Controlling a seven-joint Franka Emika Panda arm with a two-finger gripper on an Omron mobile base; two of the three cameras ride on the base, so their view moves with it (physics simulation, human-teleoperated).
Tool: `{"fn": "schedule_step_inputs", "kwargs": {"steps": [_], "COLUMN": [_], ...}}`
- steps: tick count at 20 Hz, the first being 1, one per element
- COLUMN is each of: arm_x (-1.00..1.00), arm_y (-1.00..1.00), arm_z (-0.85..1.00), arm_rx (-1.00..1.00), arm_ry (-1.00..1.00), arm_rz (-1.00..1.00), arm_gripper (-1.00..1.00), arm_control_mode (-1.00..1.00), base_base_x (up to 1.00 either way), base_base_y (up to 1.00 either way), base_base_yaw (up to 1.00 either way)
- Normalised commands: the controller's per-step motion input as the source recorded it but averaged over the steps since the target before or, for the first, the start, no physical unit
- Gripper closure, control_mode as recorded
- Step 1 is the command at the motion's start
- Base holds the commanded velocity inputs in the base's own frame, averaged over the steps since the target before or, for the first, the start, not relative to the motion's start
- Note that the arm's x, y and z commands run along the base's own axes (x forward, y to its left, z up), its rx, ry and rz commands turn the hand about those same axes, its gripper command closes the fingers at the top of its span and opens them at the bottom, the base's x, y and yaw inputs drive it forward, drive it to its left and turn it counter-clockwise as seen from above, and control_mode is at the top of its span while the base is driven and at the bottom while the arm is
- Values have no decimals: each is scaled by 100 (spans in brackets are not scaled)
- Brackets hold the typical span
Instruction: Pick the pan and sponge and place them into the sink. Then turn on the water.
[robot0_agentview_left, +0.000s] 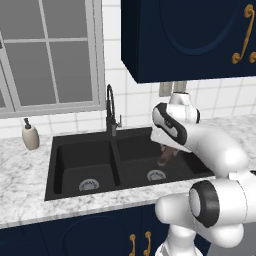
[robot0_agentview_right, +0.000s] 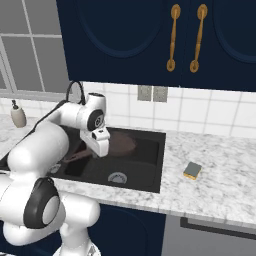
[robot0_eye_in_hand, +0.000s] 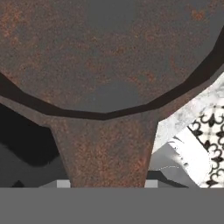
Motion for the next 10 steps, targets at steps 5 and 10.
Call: {"fn": "schedule_step_inputs", "kwargs": {"steps": [5, 10], "arm_x": [18, 8], "arm_y": [-9, -20], "arm_z": [0, 0], "arm_rx": [4, 0], "arm_ry": [-17, -1], "arm_rz": [52, 51], "arm_gripper": [100, 100], "arm_control_mode": [-100, -100], "base_base_x": [0, 0], "base_base_y": [0, 0], "base_base_yaw": [0, 0]}}
